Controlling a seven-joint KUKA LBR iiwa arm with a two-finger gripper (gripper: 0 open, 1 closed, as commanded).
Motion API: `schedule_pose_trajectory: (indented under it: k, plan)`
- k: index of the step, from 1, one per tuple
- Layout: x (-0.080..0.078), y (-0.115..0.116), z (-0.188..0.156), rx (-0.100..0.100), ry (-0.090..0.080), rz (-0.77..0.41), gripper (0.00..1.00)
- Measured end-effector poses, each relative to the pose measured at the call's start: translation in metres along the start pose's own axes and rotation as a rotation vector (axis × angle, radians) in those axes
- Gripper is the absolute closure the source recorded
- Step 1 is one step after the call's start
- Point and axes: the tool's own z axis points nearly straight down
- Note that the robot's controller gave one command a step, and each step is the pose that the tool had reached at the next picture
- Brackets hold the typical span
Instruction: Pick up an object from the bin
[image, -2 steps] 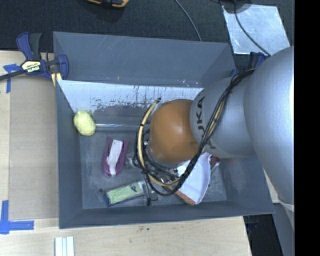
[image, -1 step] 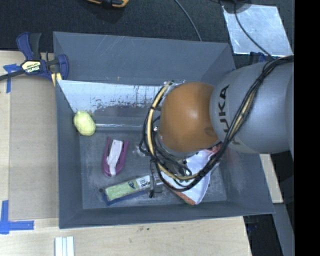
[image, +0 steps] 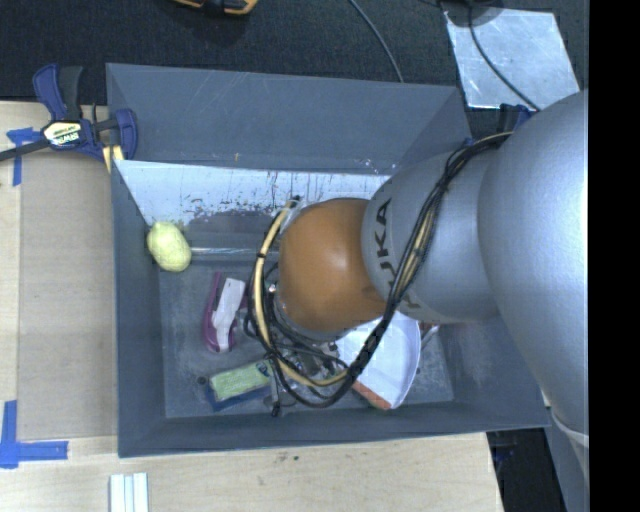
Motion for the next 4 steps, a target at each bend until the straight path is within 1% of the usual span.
schedule_pose_trajectory:
  k: [1, 2, 3, 4]
  plan:
    - [0.003, 0.003, 0.026, 0.003, -0.028, -0.091, 0.0]
    - [0.001, 0.008, 0.028, 0.002, -0.013, -0.063, 1.0]
    - [0.001, 0.008, 0.028, 0.002, -0.013, -0.063, 1.0]
    - [0.005, 0.008, 0.014, 0.001, -0.002, -0.062, 1.0]
